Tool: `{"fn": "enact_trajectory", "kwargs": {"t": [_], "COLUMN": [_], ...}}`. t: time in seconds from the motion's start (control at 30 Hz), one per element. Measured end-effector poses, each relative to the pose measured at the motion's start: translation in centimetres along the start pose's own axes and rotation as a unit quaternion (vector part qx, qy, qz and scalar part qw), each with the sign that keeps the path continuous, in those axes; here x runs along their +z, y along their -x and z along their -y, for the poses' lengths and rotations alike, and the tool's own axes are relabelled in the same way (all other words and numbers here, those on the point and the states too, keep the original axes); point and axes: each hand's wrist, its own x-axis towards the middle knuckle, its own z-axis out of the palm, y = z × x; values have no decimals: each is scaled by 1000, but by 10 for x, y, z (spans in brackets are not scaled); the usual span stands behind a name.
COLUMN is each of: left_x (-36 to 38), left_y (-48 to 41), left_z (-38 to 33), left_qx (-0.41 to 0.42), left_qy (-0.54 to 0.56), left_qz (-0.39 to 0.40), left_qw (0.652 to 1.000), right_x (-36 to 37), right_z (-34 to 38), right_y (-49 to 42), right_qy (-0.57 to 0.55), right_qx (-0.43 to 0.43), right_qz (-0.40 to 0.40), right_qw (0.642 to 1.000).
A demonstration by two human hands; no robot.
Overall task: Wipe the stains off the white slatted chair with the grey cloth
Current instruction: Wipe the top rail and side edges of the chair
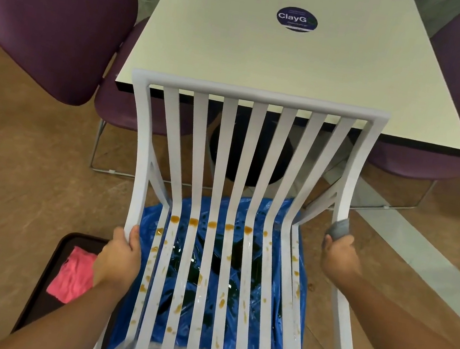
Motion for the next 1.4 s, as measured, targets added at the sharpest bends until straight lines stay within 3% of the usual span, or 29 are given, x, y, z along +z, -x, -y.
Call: {"fn": "enact_trajectory", "kwargs": {"t": [0.2,0.3,0.4,0.7,0.83,1.1,1.4], "left_x": [-1,-2,-3,-5,-5,-14,-26], "left_y": [2,3,4,4,4,9,17], "left_z": [-2,-4,-4,-8,-9,-19,-24], "left_qx": [2,1,-2,-5,-7,-23,-68], "left_qy": [4,0,-2,2,-2,18,98], "left_qz": [-3,-3,-2,0,2,10,17], "left_qw": [1000,1000,1000,1000,1000,1000,993], "right_x": [-23,-27,-17,19,13,-10,9], "right_z": [60,68,46,-60,-32,45,-72], "right_y": [-43,-41,-14,66,37,-31,90], "right_qy": [-2,-62,-95,39,47,-46,6], "right_qx": [5,-6,4,-12,-10,-1,-11], "right_qz": [-43,-42,-17,-32,-23,-42,5], "right_qw": [999,997,995,999,999,998,1000]}}
